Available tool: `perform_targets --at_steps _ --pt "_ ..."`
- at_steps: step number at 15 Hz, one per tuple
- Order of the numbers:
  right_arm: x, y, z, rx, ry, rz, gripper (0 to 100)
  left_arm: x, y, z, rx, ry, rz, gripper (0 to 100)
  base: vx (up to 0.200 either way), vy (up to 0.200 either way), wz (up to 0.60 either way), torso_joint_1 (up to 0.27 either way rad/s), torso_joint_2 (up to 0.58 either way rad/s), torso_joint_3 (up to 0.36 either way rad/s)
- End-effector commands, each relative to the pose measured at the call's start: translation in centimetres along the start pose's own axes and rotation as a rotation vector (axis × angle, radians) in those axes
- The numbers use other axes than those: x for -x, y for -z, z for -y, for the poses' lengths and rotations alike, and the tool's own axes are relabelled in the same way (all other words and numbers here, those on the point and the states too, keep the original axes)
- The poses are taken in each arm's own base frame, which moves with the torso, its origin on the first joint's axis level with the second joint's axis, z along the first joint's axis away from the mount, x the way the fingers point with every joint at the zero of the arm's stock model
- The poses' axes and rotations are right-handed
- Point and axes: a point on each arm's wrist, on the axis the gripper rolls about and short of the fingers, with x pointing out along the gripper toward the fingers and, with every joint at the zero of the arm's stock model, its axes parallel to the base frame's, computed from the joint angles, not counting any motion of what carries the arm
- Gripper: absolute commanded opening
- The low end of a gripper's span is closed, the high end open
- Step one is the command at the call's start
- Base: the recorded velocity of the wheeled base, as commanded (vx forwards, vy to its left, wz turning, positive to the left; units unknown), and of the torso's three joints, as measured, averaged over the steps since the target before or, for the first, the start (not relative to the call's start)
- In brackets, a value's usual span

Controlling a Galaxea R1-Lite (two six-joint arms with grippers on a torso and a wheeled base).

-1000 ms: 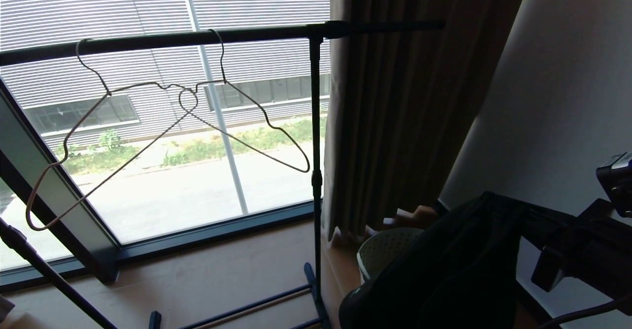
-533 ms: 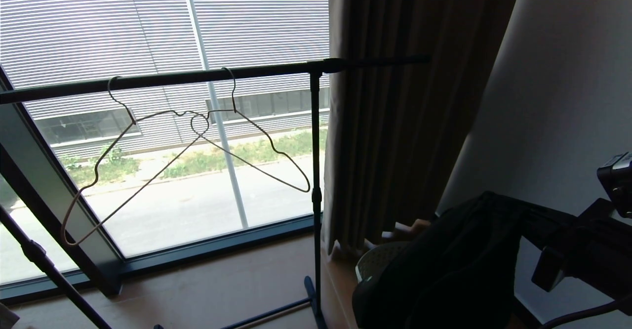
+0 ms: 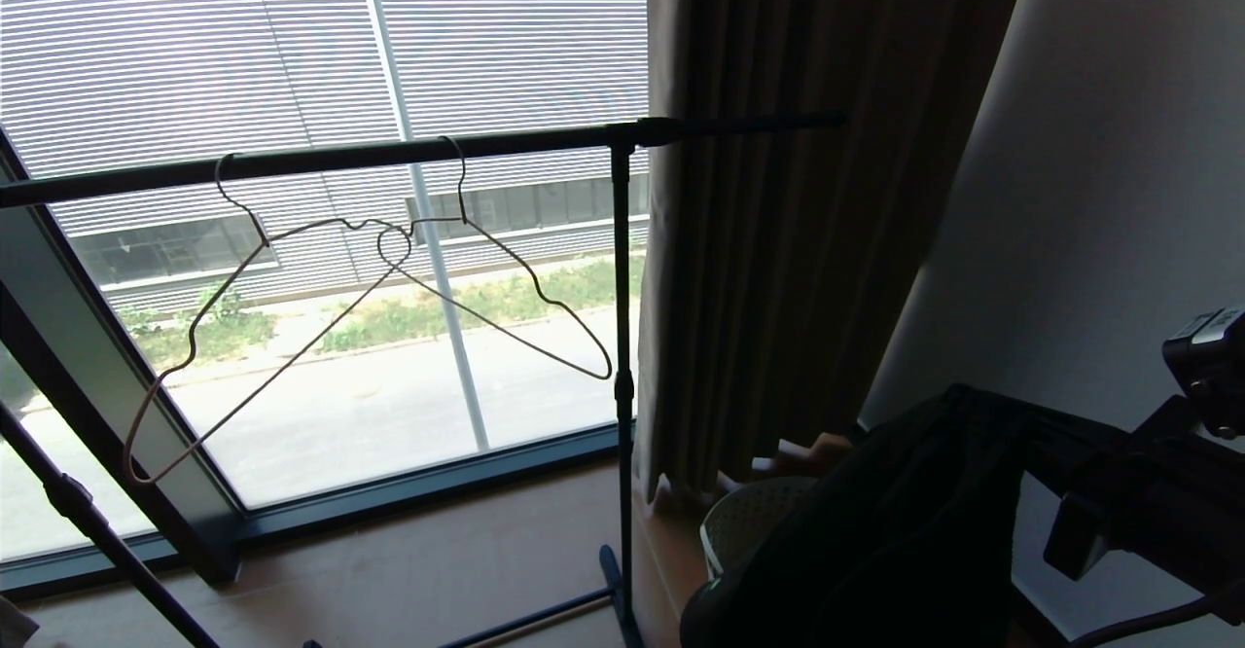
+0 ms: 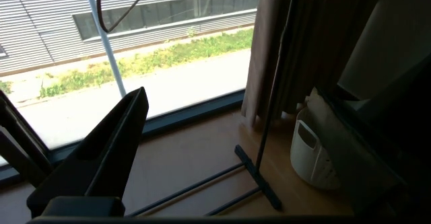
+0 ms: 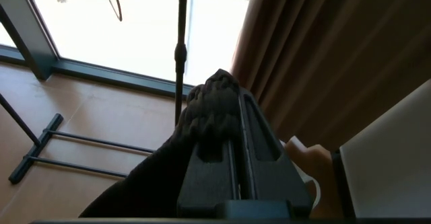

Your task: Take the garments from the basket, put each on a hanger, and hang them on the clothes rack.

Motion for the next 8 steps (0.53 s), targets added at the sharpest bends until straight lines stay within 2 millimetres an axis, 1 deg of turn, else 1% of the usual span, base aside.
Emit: perform_targets --at_steps 1,5,8 --pt "-0.12 0.04 0.03 0.0 0.002 -0.003 0 -0.01 0.0 0.0 0.0 0.0 -0.001 100 0.0 0.0 0.0 0.09 -0.2 -0.139" --pt "-0.11 0.3 0.01 0.003 0.001 -0.014 0 -0.01 -0.02 0.0 0.001 -0.001 0.001 100 0.0 0.0 0.0 0.188 -0.45 -0.255" --pt "-0.21 0.57 -0.02 0.013 0.003 -0.028 0 -0.01 -0.02 -0.02 0.001 -0.009 0.001 100 0.0 0.0 0.0 0.175 -0.39 -0.219"
